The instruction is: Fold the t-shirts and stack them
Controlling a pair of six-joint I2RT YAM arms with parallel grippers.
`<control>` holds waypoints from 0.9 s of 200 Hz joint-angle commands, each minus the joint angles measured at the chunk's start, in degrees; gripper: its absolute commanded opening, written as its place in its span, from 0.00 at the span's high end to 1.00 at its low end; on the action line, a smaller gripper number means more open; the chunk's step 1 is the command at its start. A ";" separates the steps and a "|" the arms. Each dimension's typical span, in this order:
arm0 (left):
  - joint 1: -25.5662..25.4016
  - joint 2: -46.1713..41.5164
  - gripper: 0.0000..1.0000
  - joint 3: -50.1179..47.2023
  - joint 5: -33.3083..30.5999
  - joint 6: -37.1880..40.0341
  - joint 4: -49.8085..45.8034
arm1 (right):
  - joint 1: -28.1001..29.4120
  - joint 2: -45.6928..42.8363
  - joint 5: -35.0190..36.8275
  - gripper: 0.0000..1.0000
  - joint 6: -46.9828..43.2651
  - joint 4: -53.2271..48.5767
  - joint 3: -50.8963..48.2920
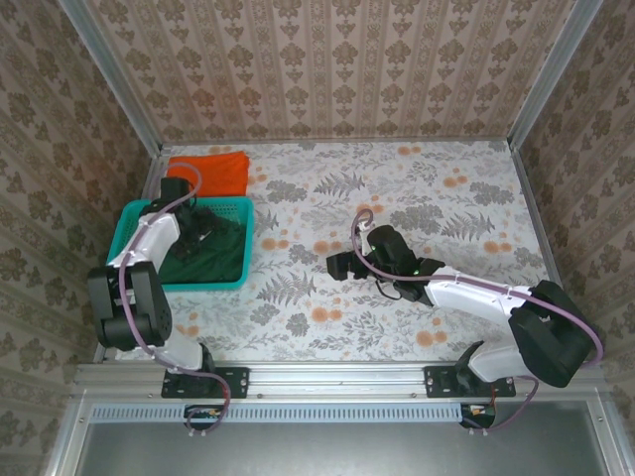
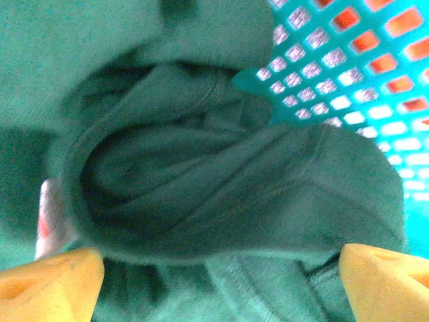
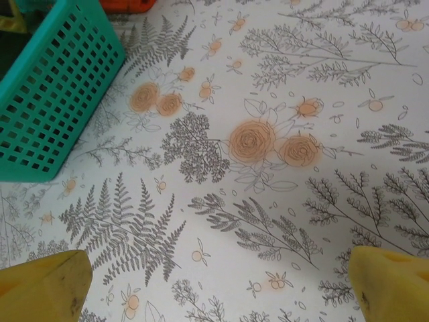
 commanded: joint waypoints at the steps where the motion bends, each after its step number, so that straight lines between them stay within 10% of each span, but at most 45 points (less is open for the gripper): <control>1: 0.67 2.16 0.09 2.56 1.26 0.00 2.44 | 0.14 -0.80 0.66 0.01 -1.33 1.88 -0.38; 46: 0.70 6.70 0.49 3.97 2.12 -0.28 4.74 | 0.14 -0.51 0.20 0.01 -1.54 1.98 -0.35; 82: -0.57 3.60 1.00 3.85 -0.01 -0.28 4.48 | 0.13 -0.57 0.07 0.00 -1.48 2.57 -0.57; 140: -13.39 -15.89 1.00 9.29 -18.96 7.43 4.23 | 0.13 -1.16 1.86 0.00 -0.88 2.26 -0.90; 180: -33.34 -23.59 1.00 23.09 -28.84 25.70 14.08 | 0.04 -1.90 4.23 0.01 -0.24 1.88 -1.20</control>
